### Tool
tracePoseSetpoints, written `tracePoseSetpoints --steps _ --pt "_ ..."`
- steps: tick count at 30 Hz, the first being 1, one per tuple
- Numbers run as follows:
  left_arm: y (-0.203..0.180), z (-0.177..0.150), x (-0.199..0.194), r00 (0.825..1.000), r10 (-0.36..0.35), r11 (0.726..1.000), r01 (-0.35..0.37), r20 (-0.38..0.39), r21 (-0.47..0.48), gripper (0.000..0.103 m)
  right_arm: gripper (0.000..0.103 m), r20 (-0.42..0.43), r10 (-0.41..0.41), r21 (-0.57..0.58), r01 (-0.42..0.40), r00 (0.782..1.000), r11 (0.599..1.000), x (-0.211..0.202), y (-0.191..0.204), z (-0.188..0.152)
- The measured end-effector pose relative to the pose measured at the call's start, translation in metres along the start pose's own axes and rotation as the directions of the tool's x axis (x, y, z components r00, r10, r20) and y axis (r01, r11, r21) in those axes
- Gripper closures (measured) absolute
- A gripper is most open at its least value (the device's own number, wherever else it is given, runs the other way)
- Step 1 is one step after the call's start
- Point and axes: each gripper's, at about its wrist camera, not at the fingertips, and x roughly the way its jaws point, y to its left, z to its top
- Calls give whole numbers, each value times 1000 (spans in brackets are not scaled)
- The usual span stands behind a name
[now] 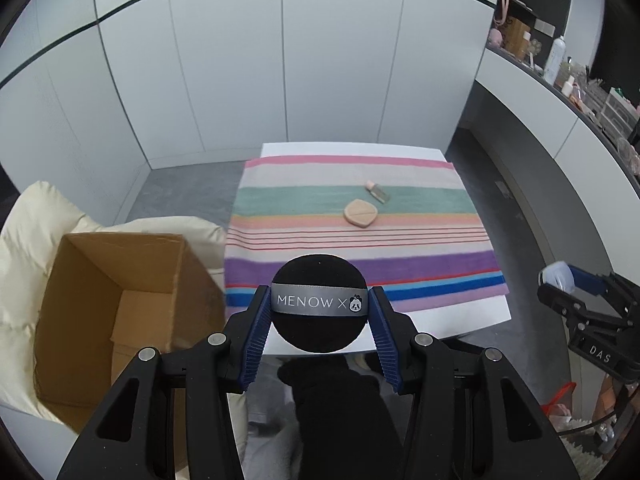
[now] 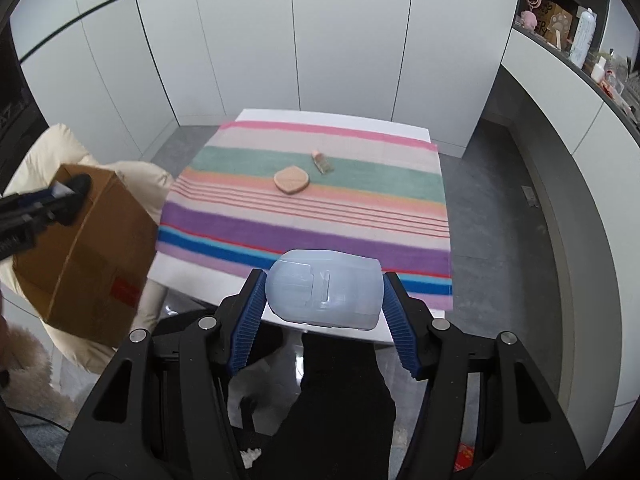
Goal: Organize objects
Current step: 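Lift the compact with left tool while right tool lifts the clear case toward the box, then lower both held items into the cardboard box and open both tools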
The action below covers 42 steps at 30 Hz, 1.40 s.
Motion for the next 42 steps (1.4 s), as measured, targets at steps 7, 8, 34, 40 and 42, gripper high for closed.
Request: tracePoseSetpoints --steps 7,8,34,40,42 --pt "12 1 -2 1000 15 1000 -15 11 -18 53 42 4 -5 -9 5 1000 1000 -7 11 -4" --pt "13 1 -1 1000 14 1000 -14 10 -17 53 42 6 -4 -11 4 1000 1000 -8 13 -3" --pt "172 -57 -18 980 190 937 -199 -57 -289 53 42 -56 177 -373 -185 983 909 25 221 21" --pt "215 -77 -26 969 231 899 -246 -85 -363 53 42 -88 234 -477 -247 968 844 27 285 16" --pt "227 -83 -30 966 241 886 -257 -89 -386 53 42 -97 249 -510 -263 964 819 26 306 13"
